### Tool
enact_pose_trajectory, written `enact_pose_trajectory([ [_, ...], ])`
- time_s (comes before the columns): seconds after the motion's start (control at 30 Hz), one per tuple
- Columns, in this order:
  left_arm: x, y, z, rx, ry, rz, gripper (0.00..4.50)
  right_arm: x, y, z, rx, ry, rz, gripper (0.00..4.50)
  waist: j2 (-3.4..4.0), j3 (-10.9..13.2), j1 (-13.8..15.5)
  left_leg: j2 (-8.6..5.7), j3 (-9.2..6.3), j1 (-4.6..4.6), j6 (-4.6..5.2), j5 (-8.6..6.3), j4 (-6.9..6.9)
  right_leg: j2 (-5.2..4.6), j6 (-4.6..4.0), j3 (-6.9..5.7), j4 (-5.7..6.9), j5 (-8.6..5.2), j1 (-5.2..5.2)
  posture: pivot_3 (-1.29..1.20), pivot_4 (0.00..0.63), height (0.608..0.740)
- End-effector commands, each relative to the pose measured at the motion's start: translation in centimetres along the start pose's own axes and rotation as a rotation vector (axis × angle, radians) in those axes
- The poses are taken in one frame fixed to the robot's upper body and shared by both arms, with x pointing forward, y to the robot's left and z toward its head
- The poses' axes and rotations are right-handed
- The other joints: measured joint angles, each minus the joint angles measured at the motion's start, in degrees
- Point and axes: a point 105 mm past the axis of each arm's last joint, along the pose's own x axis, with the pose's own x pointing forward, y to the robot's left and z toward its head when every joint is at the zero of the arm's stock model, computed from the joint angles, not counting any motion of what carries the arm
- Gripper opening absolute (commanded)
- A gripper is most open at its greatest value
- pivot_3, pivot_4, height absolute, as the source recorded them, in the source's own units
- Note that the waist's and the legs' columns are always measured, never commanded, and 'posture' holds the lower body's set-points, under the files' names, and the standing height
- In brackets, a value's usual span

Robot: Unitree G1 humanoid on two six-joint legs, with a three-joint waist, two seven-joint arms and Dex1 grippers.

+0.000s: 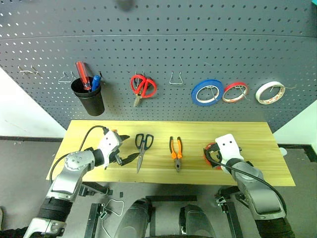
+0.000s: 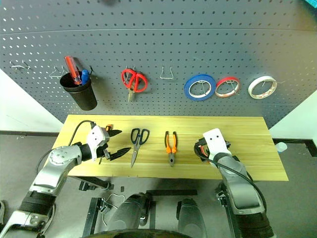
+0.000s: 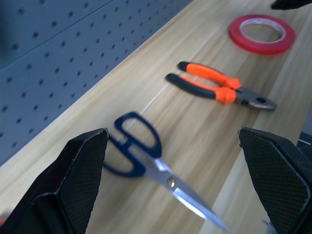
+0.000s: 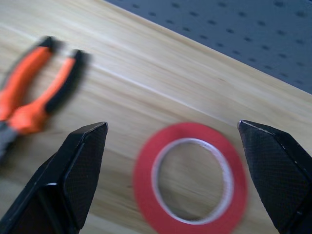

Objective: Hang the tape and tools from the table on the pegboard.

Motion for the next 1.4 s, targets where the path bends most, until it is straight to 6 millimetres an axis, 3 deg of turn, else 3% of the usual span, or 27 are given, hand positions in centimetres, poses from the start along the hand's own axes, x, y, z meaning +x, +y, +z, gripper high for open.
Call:
enact_pose_trajectory([
  [0.03, 1.7, -0.3, 1.5, 0.043, -0.033, -0.067, 4.45, 0.1, -0.2, 0.8, -0.002, -0.031, -0.042, 4.5, 0.02, 0.4, 0.0, 0.0, 0.0, 0.0, 0.0, 0.0, 0.0, 0.0, 0.0, 0.0, 0.0, 0.0, 0.0, 0.08, 0.233, 0.703],
  [0.37, 2.3, -2.8, 1.6, 0.018, -0.036, -0.168, 4.45, 0.5, 2.7, 0.3, -0.011, -0.001, 0.041, 4.5, -0.41, 4.3, -2.9, 0.06, 0.02, -0.31, 0.06, 0.02, -0.05, -0.05, -0.06, 0.06, 0.06, 0.01, -0.36, 0.06, 0.34, 0.703],
  [0.57, 0.8, -4.4, 0.6, -0.024, -0.001, -0.176, 4.45, 1.2, 3.3, 0.2, -0.024, 0.007, 0.066, 4.5, -0.54, 5.9, -3.1, 0.11, 0.27, -0.61, 0.06, 0.02, -0.08, -0.09, -0.08, 0.32, 0.21, 0.03, -0.86, 0.08, 0.361, 0.703],
  [0.87, -0.5, -4.7, 0.6, -0.038, 0.021, -0.157, 4.45, 2.1, 4.4, 0.3, -0.035, 0.005, 0.11, 4.5, -0.63, 7.2, -2.7, 0.11, 0.36, -0.97, 0.08, 0.04, -0.02, -0.14, -0.1, 0.35, 0.21, 0.06, -1.24, 0.11, 0.374, 0.703],
  [1.4, -0.8, -4.9, 0.8, -0.048, 0.027, -0.155, 4.45, 2.6, 3.3, 0.7, -0.048, -0.007, 0.091, 4.5, -0.71, 8.3, -2.7, 0.11, 0.41, -1.21, 0.08, 0.05, -0.05, -0.16, -0.1, 0.36, 0.22, 0.07, -1.52, 0.11, 0.374, 0.703],
])
